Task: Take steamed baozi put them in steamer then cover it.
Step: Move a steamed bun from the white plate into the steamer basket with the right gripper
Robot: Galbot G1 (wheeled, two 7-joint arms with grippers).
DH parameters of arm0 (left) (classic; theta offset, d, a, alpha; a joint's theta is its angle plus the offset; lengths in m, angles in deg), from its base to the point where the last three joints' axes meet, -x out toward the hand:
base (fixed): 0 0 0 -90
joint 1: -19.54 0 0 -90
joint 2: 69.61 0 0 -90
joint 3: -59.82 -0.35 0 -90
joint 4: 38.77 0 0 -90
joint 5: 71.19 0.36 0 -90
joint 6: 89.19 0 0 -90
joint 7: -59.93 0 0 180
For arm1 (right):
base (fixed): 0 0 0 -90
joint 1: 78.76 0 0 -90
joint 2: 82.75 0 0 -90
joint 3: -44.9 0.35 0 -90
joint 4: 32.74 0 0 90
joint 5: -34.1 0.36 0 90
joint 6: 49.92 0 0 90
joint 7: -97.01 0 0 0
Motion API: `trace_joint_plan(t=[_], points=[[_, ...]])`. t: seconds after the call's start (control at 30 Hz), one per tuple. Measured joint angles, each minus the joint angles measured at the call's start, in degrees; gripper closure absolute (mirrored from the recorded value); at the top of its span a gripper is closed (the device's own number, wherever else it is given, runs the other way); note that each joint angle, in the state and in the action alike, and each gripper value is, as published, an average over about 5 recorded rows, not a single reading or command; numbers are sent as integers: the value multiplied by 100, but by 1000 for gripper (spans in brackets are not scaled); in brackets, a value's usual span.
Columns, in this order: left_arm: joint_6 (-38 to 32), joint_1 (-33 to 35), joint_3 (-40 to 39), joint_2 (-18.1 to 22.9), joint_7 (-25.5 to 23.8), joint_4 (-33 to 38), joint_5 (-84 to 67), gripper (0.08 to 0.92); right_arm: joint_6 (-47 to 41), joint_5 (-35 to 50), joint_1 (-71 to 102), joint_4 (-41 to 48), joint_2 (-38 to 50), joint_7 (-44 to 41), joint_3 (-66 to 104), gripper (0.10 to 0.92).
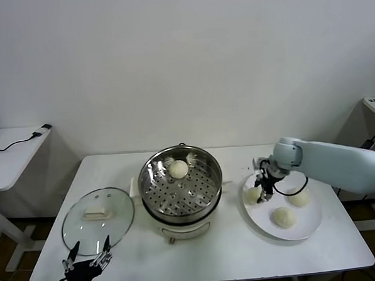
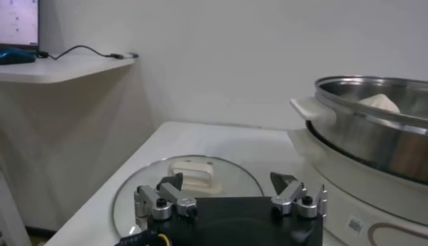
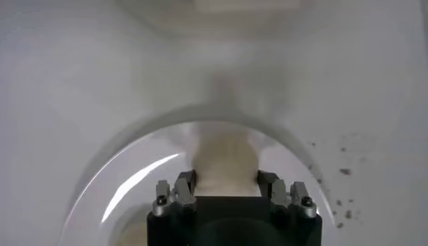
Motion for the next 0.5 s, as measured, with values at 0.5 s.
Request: trace_joint_plan(t=[0.5], points=[[67,-41,-84,-32,-22,72,54,177,-765,2237,-2442,-1202,-1192,273,-440,406]])
